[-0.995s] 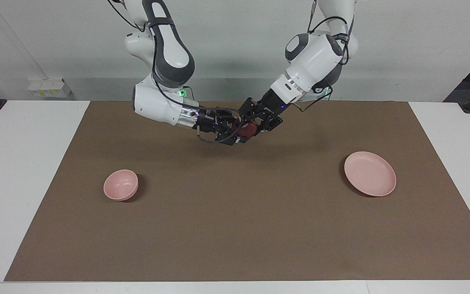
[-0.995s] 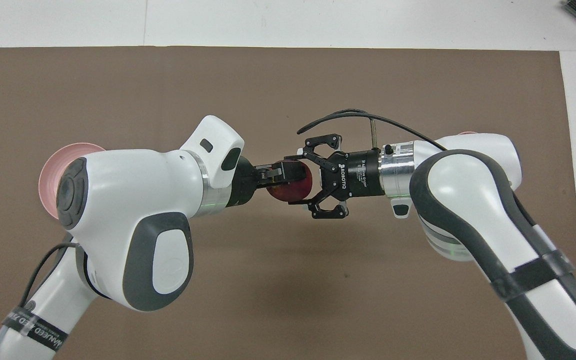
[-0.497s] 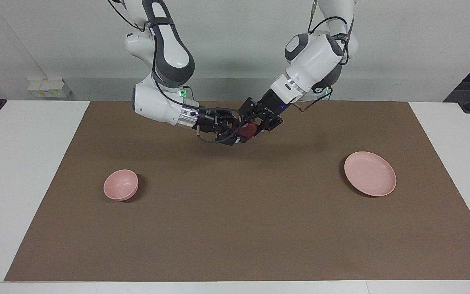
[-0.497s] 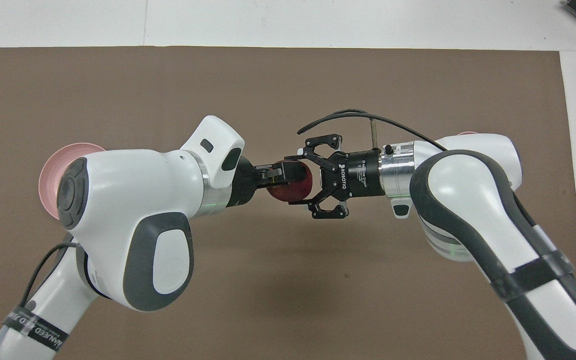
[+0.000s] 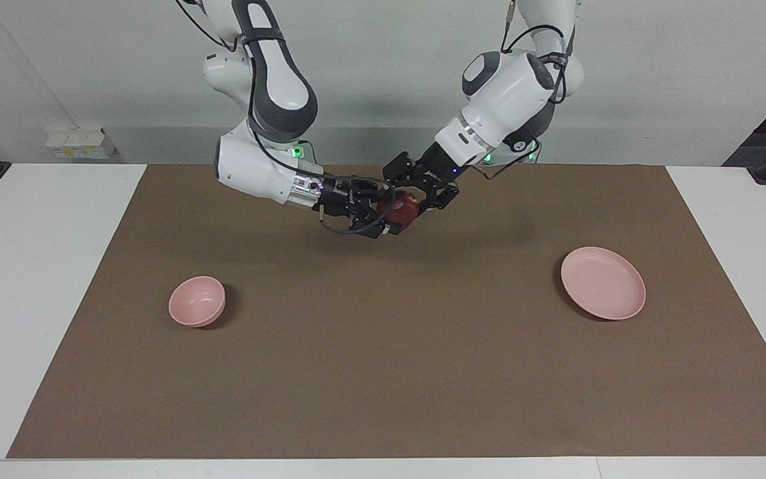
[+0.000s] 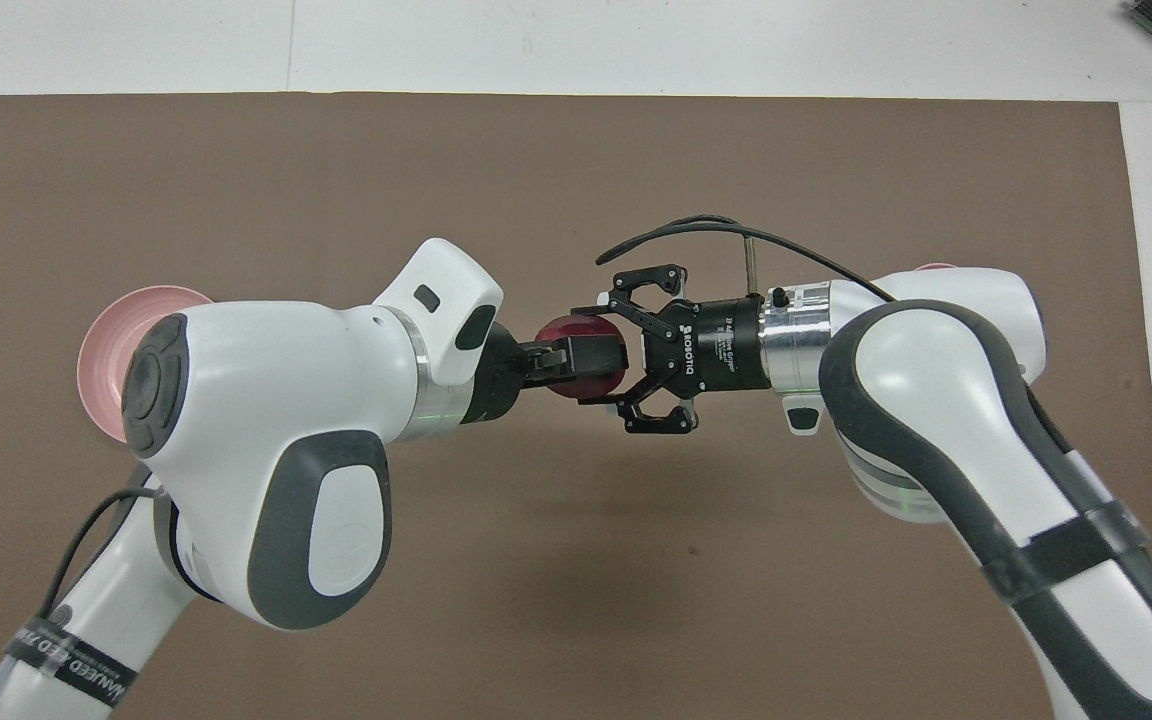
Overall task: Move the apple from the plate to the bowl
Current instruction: 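Close the right gripper on the apple and open the left gripper, then carry the apple toward the bowl with the right gripper while the left gripper withdraws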
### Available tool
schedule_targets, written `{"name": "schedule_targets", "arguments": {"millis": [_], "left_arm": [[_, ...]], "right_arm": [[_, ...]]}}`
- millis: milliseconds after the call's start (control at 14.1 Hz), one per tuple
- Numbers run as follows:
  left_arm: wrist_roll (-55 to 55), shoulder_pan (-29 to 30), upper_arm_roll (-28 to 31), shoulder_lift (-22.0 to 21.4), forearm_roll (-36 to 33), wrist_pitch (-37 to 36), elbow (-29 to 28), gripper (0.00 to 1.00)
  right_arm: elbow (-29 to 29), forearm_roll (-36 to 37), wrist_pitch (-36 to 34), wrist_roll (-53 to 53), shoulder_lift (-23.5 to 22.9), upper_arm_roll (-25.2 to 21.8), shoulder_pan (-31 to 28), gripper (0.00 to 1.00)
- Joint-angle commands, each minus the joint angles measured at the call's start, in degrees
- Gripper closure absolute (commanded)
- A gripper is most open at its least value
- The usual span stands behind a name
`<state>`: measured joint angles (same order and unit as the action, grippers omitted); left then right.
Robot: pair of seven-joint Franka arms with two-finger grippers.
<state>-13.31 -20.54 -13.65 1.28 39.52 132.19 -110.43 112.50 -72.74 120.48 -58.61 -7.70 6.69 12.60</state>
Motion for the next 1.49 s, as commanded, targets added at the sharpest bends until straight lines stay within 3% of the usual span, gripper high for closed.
{"name": "schedule_targets", "arguments": {"millis": [0, 213, 426, 640, 782, 995, 1137, 1421], "left_arm": [[-0.23, 3.38, 0.73, -1.28, -6.17, -8.59, 0.39, 0.00], [0.21, 7.60, 0.73, -1.54, -14.71, -14.06, 0.39, 0.00], [2.83, 12.34, 0.73, -1.63, -20.08, -16.43, 0.04, 0.00], [12.31, 17.62, 0.73, -1.63, -20.88, -18.81, -0.04, 0.00], [17.85, 20.70, 0.73, -1.54, -22.36, -18.99, -0.04, 0.00], [19.02, 21.85, 0.82, -1.46, -31.94, -18.90, 0.04, 0.00], [19.11, 22.99, 0.82, -1.19, -34.58, -18.81, 0.48, 0.00], [19.80, 20.37, 7.21, -2.77, -37.93, -23.36, 4.94, 0.00]], "right_arm": [[0.17, 3.89, 0.72, -0.10, 0.14, 0.07, -0.82, 1.00], [-0.44, 10.31, 0.80, 0.15, -0.82, -0.19, -3.19, 1.00], [-4.12, 25.23, 3.79, -0.10, -3.81, -0.36, -3.63, 1.00], [-5.89, 32.37, 3.88, 0.42, -5.22, -0.54, -6.97, 1.00], [-6.76, 42.37, 4.32, 2.08, -5.66, -0.45, -8.02, 1.00], [-7.83, 49.07, 4.32, 3.92, -7.07, -0.45, -11.45, 1.00], [-8.17, 56.01, 4.32, 8.58, -7.25, -0.45, -12.68, 1.00], [-10.02, 60.07, 4.23, 15.52, -8.30, -0.45, -17.95, 1.00]]}}
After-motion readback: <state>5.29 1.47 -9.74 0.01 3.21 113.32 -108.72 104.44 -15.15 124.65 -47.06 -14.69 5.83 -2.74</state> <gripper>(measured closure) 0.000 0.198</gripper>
